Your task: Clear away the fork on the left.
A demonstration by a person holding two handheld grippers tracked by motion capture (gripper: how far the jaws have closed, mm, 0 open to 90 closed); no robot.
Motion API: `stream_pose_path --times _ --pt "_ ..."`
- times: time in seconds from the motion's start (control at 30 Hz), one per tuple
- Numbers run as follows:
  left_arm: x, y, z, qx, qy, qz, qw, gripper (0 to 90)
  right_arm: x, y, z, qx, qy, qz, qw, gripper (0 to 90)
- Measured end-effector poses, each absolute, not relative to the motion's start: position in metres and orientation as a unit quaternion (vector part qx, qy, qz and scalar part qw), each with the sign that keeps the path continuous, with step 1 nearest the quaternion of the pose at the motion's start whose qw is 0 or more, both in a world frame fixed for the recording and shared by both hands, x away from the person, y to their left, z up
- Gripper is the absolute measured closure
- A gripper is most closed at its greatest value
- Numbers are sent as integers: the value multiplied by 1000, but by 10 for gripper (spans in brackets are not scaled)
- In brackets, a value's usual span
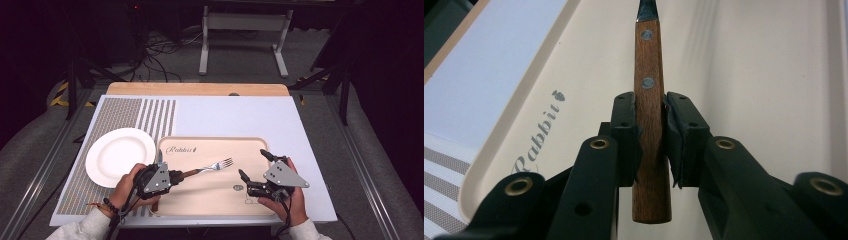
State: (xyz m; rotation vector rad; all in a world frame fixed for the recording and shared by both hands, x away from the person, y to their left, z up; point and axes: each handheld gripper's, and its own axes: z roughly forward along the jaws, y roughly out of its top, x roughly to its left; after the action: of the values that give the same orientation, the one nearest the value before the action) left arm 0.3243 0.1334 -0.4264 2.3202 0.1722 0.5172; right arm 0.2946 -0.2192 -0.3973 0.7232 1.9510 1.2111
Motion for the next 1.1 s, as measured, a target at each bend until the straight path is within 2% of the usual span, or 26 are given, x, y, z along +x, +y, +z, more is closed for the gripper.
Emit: stream_pose_path --times 0.57,1.1 --pt "311 124 -447 924 63 172 335 763 293 -217 -398 278 761 466 357 152" --pt "301 133 -455 921 91 147 348 760 294 -212 -401 269 771 458 352 154"
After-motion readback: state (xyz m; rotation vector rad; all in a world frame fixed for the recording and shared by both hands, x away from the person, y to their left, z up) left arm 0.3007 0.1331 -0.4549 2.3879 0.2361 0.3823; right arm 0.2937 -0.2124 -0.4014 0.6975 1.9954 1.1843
